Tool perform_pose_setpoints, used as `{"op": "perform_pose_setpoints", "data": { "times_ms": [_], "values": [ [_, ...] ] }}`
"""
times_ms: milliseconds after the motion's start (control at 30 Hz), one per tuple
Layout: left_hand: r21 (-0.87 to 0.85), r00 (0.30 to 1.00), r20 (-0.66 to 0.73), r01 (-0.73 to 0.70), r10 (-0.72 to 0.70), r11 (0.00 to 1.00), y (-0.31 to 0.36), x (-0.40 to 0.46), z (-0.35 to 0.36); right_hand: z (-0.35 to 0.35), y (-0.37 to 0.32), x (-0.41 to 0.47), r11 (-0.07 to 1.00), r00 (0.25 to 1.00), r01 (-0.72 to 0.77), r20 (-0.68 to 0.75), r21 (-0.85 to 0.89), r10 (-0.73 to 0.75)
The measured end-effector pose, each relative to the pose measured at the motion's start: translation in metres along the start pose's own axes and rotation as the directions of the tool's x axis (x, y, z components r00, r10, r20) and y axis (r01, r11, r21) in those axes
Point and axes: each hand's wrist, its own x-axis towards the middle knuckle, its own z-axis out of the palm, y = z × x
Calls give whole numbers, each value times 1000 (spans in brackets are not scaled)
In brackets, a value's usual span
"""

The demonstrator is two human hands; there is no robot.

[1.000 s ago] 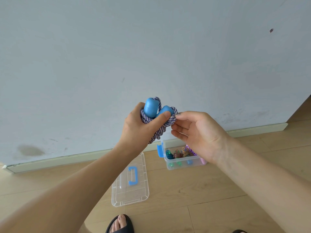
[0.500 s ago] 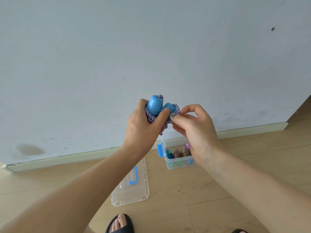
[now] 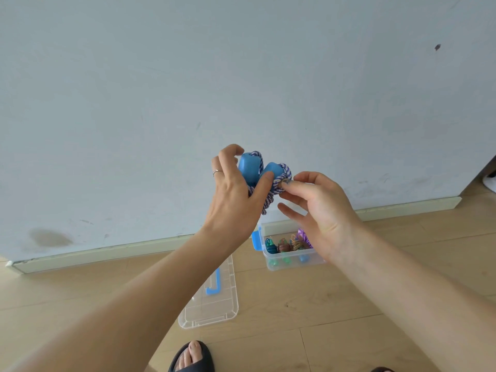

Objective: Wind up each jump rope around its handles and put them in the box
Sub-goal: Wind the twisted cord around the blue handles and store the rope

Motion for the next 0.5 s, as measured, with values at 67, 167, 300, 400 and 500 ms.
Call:
{"op": "perform_pose_setpoints", "data": {
  "times_ms": [67,167,300,400,500],
  "values": [
    [57,994,-8,-113,113,992,2,1,-1,1,-1,-1,999,999,-29,15,33,29],
    [142,977,118,-194,178,971,3,0,-2,2,0,-2,997,998,-52,23,51,51],
    [68,970,243,-39,21,997,6,-5,-4,-2,-3,-3,998,997,-53,49,29,51],
    [154,958,287,-68,21,986,1,-3,-5,-2,-4,-3,999,998,-50,45,17,50],
    [167,934,357,-63,-1,984,-3,3,-8,-1,-5,-4,1000,999,-30,40,6,30]
  ]
}}
